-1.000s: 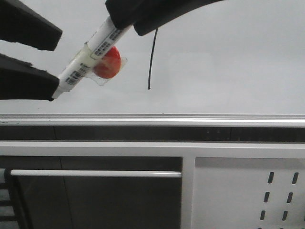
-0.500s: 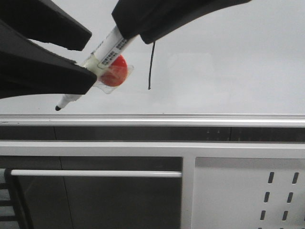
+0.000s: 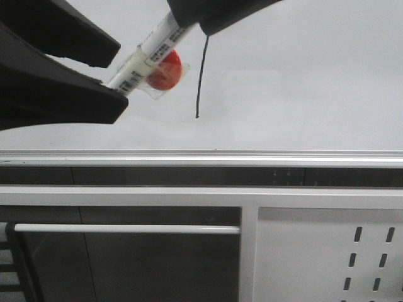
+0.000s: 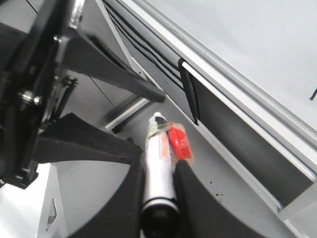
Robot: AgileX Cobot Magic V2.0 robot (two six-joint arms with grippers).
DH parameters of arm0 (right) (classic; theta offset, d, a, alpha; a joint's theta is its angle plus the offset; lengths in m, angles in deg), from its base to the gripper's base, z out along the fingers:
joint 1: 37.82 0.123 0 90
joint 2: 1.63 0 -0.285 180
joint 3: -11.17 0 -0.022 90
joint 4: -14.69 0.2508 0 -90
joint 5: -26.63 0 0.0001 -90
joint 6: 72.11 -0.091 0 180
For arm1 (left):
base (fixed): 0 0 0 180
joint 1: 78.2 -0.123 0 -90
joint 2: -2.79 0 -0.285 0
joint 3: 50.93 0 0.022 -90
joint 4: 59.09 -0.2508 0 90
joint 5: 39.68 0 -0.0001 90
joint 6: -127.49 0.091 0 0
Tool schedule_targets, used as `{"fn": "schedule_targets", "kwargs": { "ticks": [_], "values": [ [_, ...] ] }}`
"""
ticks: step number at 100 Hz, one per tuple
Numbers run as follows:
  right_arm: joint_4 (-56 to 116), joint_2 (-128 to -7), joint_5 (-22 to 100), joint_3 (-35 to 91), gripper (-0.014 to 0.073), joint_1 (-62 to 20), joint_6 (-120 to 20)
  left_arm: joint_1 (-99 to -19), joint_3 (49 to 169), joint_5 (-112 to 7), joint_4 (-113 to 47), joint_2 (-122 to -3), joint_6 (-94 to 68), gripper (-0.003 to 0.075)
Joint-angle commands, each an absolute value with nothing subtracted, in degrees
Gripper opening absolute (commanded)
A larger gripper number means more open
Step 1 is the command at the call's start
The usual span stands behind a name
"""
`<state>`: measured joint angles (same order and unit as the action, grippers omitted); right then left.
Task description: Write number 1 on whiteboard
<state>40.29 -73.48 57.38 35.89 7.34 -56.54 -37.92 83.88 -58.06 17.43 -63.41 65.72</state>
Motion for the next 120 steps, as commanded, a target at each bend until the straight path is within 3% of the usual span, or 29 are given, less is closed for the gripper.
{"fn": "schedule_targets", "kwargs": {
  "ticks": [1, 19, 45, 59, 67, 108, 120],
  "values": [
    [40.78, -71.94, 53.42, 33.85, -0.0051, 6.99, -55.79, -37.48, 85.80, -57.69, 19.50, -63.75, 65.57, 0.0347],
    [41.37, -71.72, 53.61, 33.85, -0.0050, 6.99, -55.79, -37.48, 85.80, -57.26, 19.50, -64.48, 65.57, 0.0339],
    [41.37, -71.59, 53.86, 33.85, -0.0050, 6.99, -55.79, -37.48, 85.91, -56.87, 19.60, -64.48, 65.57, 0.0223],
    [41.37, -71.59, 54.10, 33.85, -0.0051, 6.99, -55.79, -37.48, 85.91, -57.01, 19.60, -64.48, 65.57, 0.0099],
    [41.37, -71.59, 54.53, 33.85, -0.0051, 6.99, -55.79, -37.48, 85.91, -57.01, 19.88, -64.48, 65.57, -0.0021],
    [41.37, -71.59, 55.56, 33.85, -0.0046, 6.99, -55.79, -37.48, 85.91, -57.01, 20.11, -64.48, 65.57, -0.0018],
    [41.37, -71.59, 56.17, 33.85, 0.0104, 6.99, -55.79, -37.48, 85.91, -57.01, 20.11, -64.48, 65.57, -0.0018]
  ]
}}
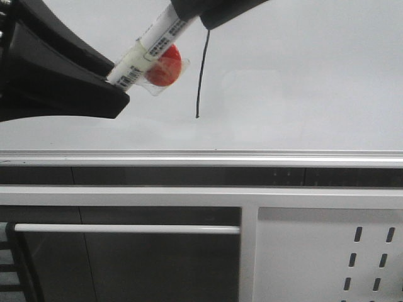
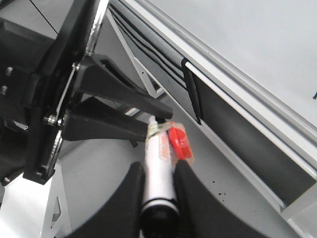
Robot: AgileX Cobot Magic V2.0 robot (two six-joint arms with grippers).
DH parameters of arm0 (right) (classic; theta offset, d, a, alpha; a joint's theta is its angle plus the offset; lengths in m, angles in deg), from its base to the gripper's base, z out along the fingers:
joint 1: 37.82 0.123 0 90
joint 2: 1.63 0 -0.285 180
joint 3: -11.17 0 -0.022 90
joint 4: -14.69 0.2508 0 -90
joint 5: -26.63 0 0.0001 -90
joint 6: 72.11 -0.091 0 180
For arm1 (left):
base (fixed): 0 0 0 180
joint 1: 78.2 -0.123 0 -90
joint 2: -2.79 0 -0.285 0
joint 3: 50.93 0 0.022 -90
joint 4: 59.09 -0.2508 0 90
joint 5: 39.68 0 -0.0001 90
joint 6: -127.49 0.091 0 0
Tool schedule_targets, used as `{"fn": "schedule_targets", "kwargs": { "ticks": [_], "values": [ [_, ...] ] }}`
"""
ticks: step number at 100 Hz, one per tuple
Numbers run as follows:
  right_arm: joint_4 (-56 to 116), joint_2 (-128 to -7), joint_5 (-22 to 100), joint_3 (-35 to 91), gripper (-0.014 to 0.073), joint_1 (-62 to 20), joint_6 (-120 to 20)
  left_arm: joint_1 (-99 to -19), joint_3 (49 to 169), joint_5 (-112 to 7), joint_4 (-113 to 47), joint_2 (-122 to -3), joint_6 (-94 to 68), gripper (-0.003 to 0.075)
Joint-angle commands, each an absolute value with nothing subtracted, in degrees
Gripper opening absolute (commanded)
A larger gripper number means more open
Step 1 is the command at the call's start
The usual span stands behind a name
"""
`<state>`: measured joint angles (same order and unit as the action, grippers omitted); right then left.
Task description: Write number 1 on whiteboard
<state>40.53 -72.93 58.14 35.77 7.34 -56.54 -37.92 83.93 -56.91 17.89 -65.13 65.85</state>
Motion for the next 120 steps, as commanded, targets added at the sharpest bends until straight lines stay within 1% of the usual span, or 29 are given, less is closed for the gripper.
{"fn": "schedule_targets", "kwargs": {
  "ticks": [1, 2, 3, 6, 10, 17, 21, 32, 57, 62, 66, 67, 69, 72, 74, 79, 84, 86, 87, 88, 91, 100, 108, 120],
  "values": [
    [41.37, -71.59, 56.17, 33.85, 0.0133, 6.99, -55.79, -37.48, 85.91, -57.01, 20.11, -64.48, 65.57, -0.0018],
    [41.37, -71.59, 56.17, 33.85, 0.0133, 6.99, -55.79, -37.48, 85.91, -57.01, 20.11, -64.48, 65.57, -0.0018],
    [41.37, -71.59, 56.03, 33.85, 0.0178, 6.99, -55.79, -37.48, 85.91, -57.01, 20.11, -64.48, 65.57, -0.0018],
    [41.37, -71.59, 55.70, 33.85, 0.0225, 6.99, -55.79, -37.48, 85.91, -57.01, 20.11, -64.48, 65.57, -0.0018],
    [41.37, -71.59, 55.08, 33.85, 0.0325, 6.99, -55.79, -37.48, 85.91, -56.58, 20.11, -64.48, 65.57, -0.0018],
    [41.37, -71.59, 54.15, 33.85, 0.0421, 6.99, -55.79, -37.48, 85.91, -55.53, 21.82, -64.48, 65.57, -0.0018],
    [41.37, -71.59, 53.62, 33.85, 0.0435, 6.99, -55.79, -37.48, 85.91, -54.58, 24.16, -64.48, 65.57, -0.0018],
    [39.60, -70.57, 51.56, 33.85, 0.0431, 6.99, -55.79, -37.48, 85.91, -51.90, 28.36, -64.37, 65.57, -0.0018],
    [35.55, -63.85, 50.77, 34.22, 0.0426, 4.86, -55.79, -37.48, 85.91, -47.59, 40.61, -63.49, 65.71, -0.0018],
    [34.93, -62.14, 51.45, 34.50, 0.0400, 4.30, -55.79, -37.48, 85.91, -47.45, 42.38, -63.27, 65.71, -0.0018],
    [34.52, -60.97, 52.26, 34.78, 0.0349, 3.86, -55.79, -37.48, 85.91, -47.45, 44.17, -63.11, 65.82, -0.0018],
    [34.50, -60.78, 52.49, 34.83, 0.0349, 3.84, -55.79, -37.48, 85.91, -47.45, 44.36, -63.11, 65.82, -0.0018],
    [34.17, -60.25, 53.32, 35.07, 0.0309, 3.56, -55.79, -37.48, 85.91, -47.45, 44.84, -63.11, 65.82, -0.0018],
    [34.03, -59.60, 53.91, 35.26, 0.0276, 3.23, -55.79, -37.48, 85.91, -47.45, 45.43, -63.11, 65.82, -0.0018],
    [33.77, -59.00, 54.73, 35.54, 0.0228, 2.95, -55.79, -37.48, 85.91, -47.45, 45.82, -63.11, 65.82, -0.0018],
    [33.24, -57.62, 56.16, 35.94, 0.0150, 2.58, -55.79, -37.48, 85.91, -47.56, 46.85, -63.11, 65.82, -0.0018],
    [32.81, -56.25, 58.00, 36.22, 0.0043, 2.20, -55.79, -37.48, 85.91, -47.81, 47.00, -63.11, 65.82, -0.0018],
    [32.66, -55.67, 58.73, 36.38, 0.0017, 1.98, -55.79, -37.48, 85.91, -48.11, 47.00, -63.11, 65.82, -0.0018],
    [32.50, -55.27, 59.15, 36.53, -0.0022, 1.84, -55.79, -37.48, 85.91, -48.36, 47.00, -63.11, 65.82, -0.0018],
    [32.54, -55.06, 59.34, 36.54, -0.0022, 1.83, -55.79, -37.48, 85.91, -48.29, 47.00, -63.11, 65.82, -0.0018],
    [32.24, -54.14, 59.91, 36.73, -0.0081, 1.74, -55.79, -37.48, 85.91, -48.86, 47.00, -63.11, 65.82, -0.0018],
    [31.53, -50.64, 59.58, 38.01, -0.0068, 1.54, -55.91, -37.48, 85.91, -49.12, 47.00, -63.11, 65.82, -0.0018],
    [30.35, -46.91, 56.90, 40.36, -0.0068, 1.54, -56.13, -37.48, 85.91, -49.12, 47.00, -63.11, 65.82, -0.0018],
    [25.31, -39.95, 52.22, 45.76, -0.0054, 1.54, -62.11, -37.48, 85.91, -49.12, 47.00, -63.11, 65.82, -0.0018]
  ]
}}
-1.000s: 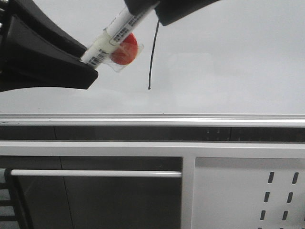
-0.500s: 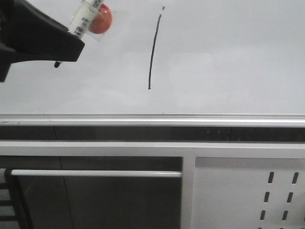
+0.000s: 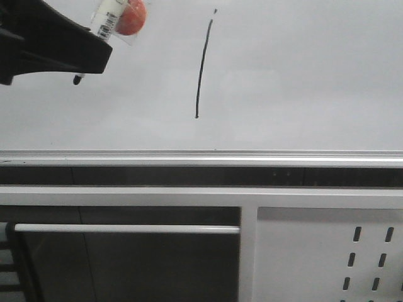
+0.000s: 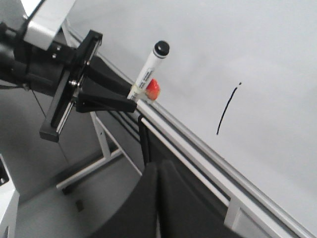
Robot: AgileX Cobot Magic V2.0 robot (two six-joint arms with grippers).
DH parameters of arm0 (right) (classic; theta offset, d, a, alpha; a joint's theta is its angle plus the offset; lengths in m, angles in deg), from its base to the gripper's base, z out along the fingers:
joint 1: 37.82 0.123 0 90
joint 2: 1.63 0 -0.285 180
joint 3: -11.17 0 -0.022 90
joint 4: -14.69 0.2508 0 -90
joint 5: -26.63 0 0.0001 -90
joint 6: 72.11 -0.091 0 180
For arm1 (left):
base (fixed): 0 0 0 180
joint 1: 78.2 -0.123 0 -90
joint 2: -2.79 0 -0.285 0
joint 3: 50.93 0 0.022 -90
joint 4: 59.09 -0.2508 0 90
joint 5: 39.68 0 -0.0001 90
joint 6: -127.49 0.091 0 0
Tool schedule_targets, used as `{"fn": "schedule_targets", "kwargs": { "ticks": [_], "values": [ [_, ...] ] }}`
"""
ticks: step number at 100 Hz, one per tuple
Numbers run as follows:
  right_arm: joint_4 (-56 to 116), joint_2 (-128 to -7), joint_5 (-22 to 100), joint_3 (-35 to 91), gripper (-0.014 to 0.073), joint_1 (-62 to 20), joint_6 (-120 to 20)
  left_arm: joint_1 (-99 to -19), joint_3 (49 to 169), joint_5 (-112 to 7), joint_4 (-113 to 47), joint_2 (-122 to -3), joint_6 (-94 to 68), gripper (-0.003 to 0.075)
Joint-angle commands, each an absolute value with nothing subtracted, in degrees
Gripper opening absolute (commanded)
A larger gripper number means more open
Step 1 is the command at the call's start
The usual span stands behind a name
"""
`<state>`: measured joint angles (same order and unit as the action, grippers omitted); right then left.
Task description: Write number 1 on whiteboard
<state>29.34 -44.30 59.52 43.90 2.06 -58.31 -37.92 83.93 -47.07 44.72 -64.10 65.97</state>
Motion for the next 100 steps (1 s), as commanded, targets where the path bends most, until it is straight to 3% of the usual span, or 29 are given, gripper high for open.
{"fn": "schedule_targets", "kwargs": {
  "ticks": [1, 29, 67, 100],
  "values": [
    [24.78, -39.56, 52.07, 46.09, -0.0052, 1.46, -63.10, -37.48, 85.91, -49.12, 47.00, -63.11, 65.82, -0.0018],
    [-1.29, -26.35, 55.54, 57.05, -0.0048, -4.85, -84.26, -37.48, 85.91, -48.50, 47.00, -63.11, 65.82, -0.0018],
    [-9.93, -8.28, 57.99, 63.32, -0.0050, -15.29, -84.57, -37.59, 85.91, -46.70, 47.00, -63.11, 65.82, -0.0018],
    [-9.94, -7.98, 58.81, 63.32, -0.0050, -15.29, -84.57, -37.59, 85.91, -45.70, 46.59, -63.11, 67.17, -0.0018]
  ]
}}
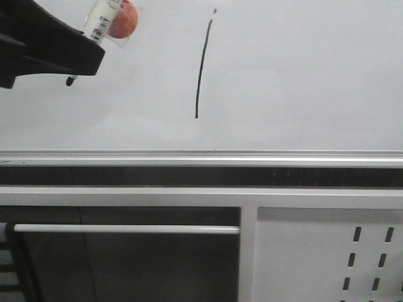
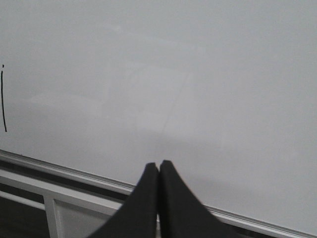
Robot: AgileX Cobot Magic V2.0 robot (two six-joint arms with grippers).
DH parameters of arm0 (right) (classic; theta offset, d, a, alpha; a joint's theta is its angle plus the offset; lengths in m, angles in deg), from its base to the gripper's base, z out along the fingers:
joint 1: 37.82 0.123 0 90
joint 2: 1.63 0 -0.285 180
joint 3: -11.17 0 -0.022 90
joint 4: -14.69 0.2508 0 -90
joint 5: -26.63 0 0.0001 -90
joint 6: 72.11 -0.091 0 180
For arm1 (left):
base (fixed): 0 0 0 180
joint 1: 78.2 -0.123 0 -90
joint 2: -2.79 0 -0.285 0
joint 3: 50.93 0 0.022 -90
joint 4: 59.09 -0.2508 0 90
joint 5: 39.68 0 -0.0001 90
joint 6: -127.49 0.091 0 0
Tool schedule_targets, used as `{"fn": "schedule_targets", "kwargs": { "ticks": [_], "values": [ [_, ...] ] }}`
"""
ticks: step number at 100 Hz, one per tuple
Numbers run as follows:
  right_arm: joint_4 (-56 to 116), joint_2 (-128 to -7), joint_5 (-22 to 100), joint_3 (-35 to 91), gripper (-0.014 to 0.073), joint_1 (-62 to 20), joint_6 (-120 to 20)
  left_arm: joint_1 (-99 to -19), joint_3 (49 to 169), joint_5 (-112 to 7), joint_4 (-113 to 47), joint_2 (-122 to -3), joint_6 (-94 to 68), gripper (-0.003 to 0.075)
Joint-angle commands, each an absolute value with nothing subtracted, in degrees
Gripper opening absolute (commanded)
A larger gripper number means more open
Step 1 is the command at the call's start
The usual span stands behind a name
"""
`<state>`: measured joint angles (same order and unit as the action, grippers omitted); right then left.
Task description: Write number 1 on whiteboard
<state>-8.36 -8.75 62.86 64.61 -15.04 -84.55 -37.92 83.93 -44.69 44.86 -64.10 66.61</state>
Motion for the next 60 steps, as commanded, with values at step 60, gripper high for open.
{"fn": "schedule_targets", "kwargs": {
  "ticks": [60],
  "values": [
    [-9.94, -7.98, 58.81, 63.32, -0.0050, -15.29, -84.57, -43.18, 86.58, -48.70, 46.99, -58.50, 67.02, -0.0018]
  ]
}}
